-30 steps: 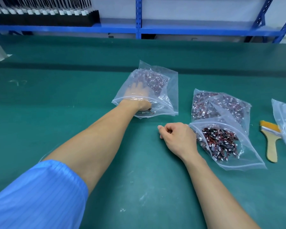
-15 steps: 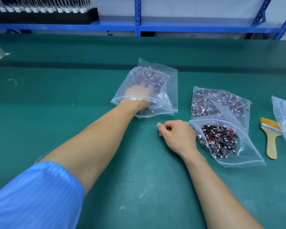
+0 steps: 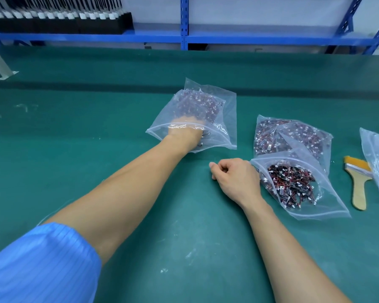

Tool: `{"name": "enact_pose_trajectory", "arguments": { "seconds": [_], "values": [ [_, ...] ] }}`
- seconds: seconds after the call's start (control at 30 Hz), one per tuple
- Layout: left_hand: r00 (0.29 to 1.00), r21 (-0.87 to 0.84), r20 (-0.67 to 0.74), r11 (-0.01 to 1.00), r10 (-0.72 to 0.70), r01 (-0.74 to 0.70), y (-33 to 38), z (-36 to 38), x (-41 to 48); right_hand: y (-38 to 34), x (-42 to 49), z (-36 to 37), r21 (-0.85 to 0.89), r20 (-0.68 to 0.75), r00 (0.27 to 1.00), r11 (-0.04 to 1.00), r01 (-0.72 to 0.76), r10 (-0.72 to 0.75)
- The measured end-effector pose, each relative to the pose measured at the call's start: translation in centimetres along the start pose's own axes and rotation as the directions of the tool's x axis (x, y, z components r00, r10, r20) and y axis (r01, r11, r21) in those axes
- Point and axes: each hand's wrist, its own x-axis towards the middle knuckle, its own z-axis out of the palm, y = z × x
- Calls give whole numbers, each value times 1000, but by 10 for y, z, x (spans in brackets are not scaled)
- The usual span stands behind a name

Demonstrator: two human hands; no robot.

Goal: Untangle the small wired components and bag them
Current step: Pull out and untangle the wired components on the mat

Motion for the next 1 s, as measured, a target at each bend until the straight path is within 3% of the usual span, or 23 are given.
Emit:
{"name": "enact_pose_trajectory", "arguments": {
  "seconds": [0.13,0.3,0.43,0.53,0.63,0.7,0.8,0.93,1.0],
  "values": [
    [992,95,-63,990,106,-100,-2,-4,-8,0,1,1,1,-8,1000,1000,0,0],
    [981,113,-152,988,118,-101,-6,-3,-29,2,0,0,10,-3,1000,1000,-2,2],
    [958,-13,-267,994,105,-113,-13,-2,-49,2,0,0,5,-5,1000,1000,-1,1],
    [907,-170,-403,964,123,-206,-23,4,-64,2,0,-1,-5,-3,1000,1000,-2,2],
    [795,-383,-606,870,16,-310,-32,11,-81,2,0,-1,-5,5,1000,1000,5,-5],
    [758,-516,-644,791,-105,-329,-38,14,-90,2,0,-1,2,12,1000,1000,6,-6],
    [788,-696,-573,642,-226,-322,-48,20,-102,2,1,-2,4,9,1000,1000,12,-12],
    [830,-805,-482,516,-280,-293,-58,28,-125,3,1,-2,13,12,1000,1000,14,-14],
    [871,-882,-387,396,-304,-254,-62,29,-135,2,1,-3,15,22,1000,1000,15,-16]
  ]
}}
